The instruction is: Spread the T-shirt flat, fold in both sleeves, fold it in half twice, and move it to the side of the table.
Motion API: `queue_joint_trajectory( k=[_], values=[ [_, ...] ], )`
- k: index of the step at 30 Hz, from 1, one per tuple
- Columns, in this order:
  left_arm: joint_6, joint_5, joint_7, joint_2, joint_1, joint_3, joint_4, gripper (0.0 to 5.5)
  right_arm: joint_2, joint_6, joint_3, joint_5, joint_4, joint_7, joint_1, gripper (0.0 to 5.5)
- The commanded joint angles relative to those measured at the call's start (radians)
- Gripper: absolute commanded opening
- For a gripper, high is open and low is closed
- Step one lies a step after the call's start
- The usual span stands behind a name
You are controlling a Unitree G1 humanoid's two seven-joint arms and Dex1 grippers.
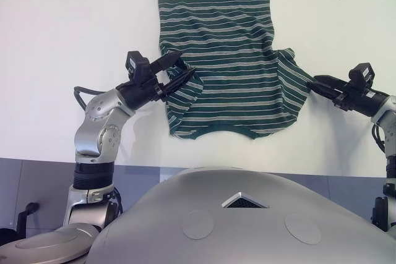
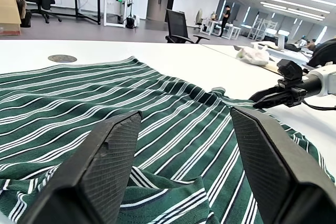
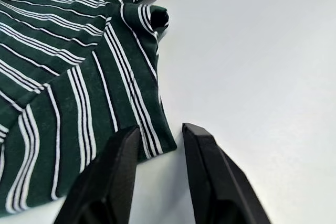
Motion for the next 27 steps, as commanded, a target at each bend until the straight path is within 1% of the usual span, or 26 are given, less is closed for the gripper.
queue_joint_trajectory(
  k=[1,4,5,6,12,19,27],
  values=[
    [0.004,0.007,0.007,0.006,-0.002,-0.003,0.008,3.14,0.001,-0.006,0.034,-0.041,0.048,-0.004,-0.014,0.82],
    [-0.001,0.010,0.007,0.008,0.002,-0.002,0.010,3.14,-0.004,-0.017,0.040,-0.038,0.055,0.005,-0.025,0.30],
    [-0.002,0.010,0.006,0.008,0.001,-0.001,0.012,3.14,-0.006,-0.019,0.041,-0.036,0.054,0.007,-0.027,0.24],
    [-0.002,0.010,0.007,0.008,-0.001,0.000,0.012,3.14,-0.007,-0.022,0.041,-0.033,0.054,0.009,-0.028,0.02],
    [-0.003,0.008,0.002,0.009,-0.012,0.001,0.017,3.14,-0.013,-0.017,0.007,0.007,0.026,0.020,-0.038,0.02],
    [-0.004,0.005,-0.007,0.011,-0.033,0.006,0.030,3.14,-0.021,0.030,-0.029,0.078,-0.113,0.066,-0.020,0.02],
    [-0.005,0.009,-0.011,0.010,-0.039,-0.001,0.036,3.14,-0.009,0.079,0.014,0.109,-0.336,0.086,-0.006,0.02]
  ],
)
